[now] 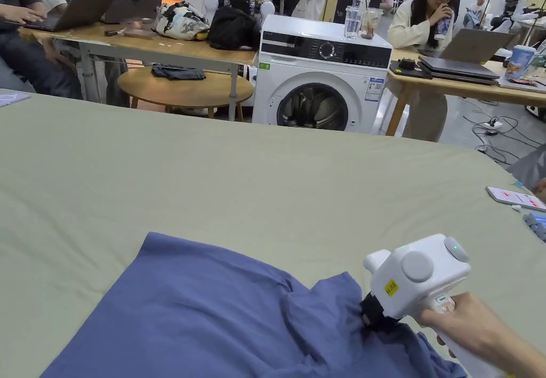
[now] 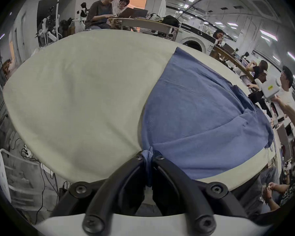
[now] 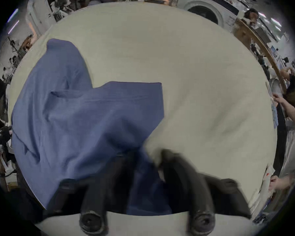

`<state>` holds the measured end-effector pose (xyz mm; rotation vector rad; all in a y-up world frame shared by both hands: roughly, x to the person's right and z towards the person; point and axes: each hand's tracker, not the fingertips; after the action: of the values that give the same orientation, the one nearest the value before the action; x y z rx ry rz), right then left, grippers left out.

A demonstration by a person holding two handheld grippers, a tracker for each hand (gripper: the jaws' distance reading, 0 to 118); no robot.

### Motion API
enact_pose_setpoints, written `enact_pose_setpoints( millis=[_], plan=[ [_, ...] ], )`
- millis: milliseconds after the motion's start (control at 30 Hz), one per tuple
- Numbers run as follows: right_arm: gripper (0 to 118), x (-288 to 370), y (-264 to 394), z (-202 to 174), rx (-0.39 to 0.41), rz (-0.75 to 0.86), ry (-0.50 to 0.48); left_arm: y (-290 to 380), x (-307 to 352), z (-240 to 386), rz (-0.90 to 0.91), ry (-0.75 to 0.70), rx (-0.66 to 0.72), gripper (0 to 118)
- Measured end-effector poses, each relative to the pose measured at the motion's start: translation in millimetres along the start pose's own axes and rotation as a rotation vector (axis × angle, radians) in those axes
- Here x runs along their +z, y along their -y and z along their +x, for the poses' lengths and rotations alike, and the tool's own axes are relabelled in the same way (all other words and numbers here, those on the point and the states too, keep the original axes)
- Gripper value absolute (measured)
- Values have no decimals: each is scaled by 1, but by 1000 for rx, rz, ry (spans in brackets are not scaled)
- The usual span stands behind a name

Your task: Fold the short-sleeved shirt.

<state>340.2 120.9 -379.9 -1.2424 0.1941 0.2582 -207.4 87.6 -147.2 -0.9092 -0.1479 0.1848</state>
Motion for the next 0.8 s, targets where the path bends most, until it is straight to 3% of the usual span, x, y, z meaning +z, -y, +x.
enact_pose_setpoints(
  millis=[33, 167, 400, 500, 600, 700, 800],
  plan=[
    [0, 1, 3, -4, 30, 10, 35, 0, 0, 0, 1, -3, -3, 0],
    [0, 23, 12, -2, -5, 94, 28, 1, 10, -2, 34, 18, 9, 0],
    [0, 157, 26, 8, -55, 382, 60, -44, 82, 19, 366, 159, 54, 0],
    [0, 220, 33, 8, -50, 533, 161, -85, 115, 35, 508, 231, 14, 0],
    [0, 274, 37, 17, -118, 656, 189, -132, 135, 46, 596, 250, -32, 0],
    [0, 322, 31, 22, -160, 754, 300, -192, 145, 58, 674, 176, -121, 0],
    [0, 355, 15, 41, -231, 835, 342, -256, 151, 66, 695, 187, -125, 0]
  ],
)
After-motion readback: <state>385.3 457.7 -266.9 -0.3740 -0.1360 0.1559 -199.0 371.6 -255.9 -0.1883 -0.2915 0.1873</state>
